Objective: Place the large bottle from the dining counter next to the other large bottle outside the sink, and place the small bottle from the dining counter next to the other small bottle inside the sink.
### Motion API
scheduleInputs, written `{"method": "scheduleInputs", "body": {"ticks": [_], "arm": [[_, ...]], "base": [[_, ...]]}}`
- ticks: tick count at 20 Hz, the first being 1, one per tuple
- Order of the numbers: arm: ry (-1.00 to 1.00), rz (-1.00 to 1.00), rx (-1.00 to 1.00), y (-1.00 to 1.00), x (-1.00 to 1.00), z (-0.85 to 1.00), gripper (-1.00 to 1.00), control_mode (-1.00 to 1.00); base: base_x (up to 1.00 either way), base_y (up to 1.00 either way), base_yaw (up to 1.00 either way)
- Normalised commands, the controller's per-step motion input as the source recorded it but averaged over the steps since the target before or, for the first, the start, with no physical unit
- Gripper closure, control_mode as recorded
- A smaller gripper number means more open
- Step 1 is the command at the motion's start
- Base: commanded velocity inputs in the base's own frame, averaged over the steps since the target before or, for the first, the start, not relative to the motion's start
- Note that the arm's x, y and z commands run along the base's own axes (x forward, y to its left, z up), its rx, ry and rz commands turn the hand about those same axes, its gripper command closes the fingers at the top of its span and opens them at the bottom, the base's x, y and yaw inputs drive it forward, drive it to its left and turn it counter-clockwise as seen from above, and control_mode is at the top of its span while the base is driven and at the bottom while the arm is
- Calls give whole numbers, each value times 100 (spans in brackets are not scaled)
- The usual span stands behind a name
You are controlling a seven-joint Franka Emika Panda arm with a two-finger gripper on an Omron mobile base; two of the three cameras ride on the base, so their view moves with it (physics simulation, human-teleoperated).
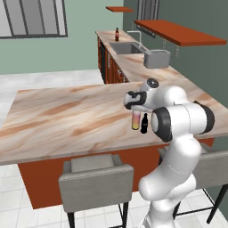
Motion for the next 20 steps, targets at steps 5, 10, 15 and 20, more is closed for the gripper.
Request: {"method": "scheduleInputs", "body": {"ticks": [5,10,15,20], "arm": [[0,0,0,0,10,-15,-100,-100],[0,0,0,0,3,-19,100,-100],[1,0,0,0,0,-29,100,-100],[4,0,0,0,-13,-62,100,-100]], "base": [[0,0,0],[0,0,0],[0,0,0],[0,0,0]]}}
